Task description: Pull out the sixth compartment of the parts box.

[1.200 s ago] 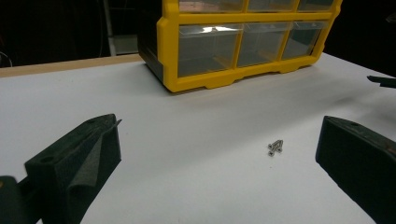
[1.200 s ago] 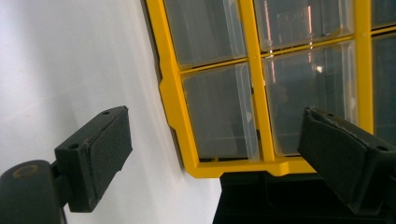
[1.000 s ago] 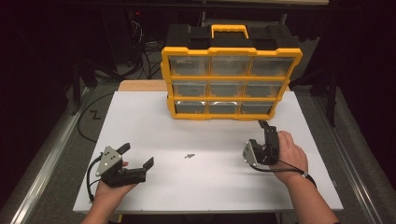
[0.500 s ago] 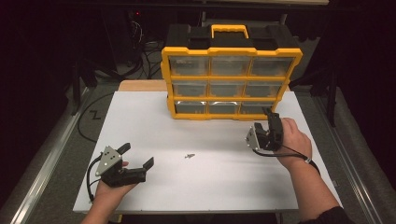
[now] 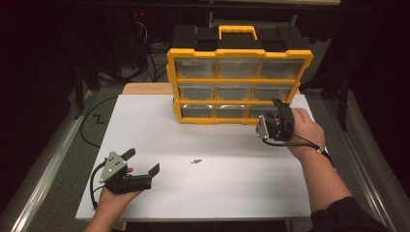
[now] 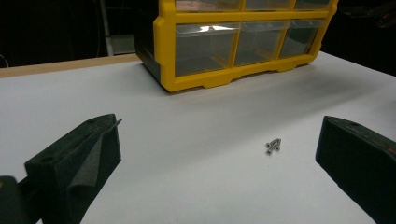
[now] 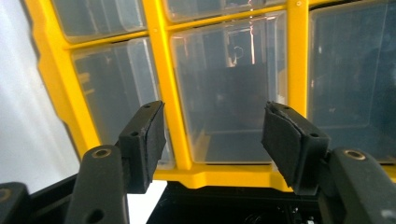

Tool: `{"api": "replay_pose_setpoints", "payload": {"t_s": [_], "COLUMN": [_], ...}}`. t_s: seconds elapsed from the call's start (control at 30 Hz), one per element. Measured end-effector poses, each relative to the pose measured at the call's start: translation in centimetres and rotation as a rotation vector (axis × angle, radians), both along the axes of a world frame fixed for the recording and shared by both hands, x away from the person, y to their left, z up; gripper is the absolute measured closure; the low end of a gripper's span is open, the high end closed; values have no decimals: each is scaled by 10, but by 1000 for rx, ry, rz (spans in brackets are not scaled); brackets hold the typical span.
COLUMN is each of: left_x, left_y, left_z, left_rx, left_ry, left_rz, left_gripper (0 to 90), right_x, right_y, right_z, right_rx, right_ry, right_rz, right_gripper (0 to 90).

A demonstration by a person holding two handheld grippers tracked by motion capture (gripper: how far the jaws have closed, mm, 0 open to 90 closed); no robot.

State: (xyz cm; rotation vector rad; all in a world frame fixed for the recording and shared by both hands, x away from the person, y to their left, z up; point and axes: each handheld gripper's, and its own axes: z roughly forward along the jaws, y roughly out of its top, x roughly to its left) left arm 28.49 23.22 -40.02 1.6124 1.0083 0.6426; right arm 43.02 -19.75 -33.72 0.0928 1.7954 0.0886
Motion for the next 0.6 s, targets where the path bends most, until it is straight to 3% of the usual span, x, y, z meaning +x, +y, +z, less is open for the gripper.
{"api": "replay_pose_setpoints", "payload": {"t_s": [0.47, 0.6], "left_x": [0, -1], "left_y": [-1, -1], "left_z": [0, 0], "left_rx": [17, 17], "left_ry": [-5, -4], "left_rz": [2, -2], "left_gripper": [3, 2], "right_x": [15, 19], "right_y": [-2, -1], "right_z": [21, 25], "right_rx": [-11, -36], "right_ry": [-26, -38], "right_rz": [-43, -57], "right_gripper": [504, 535]}}
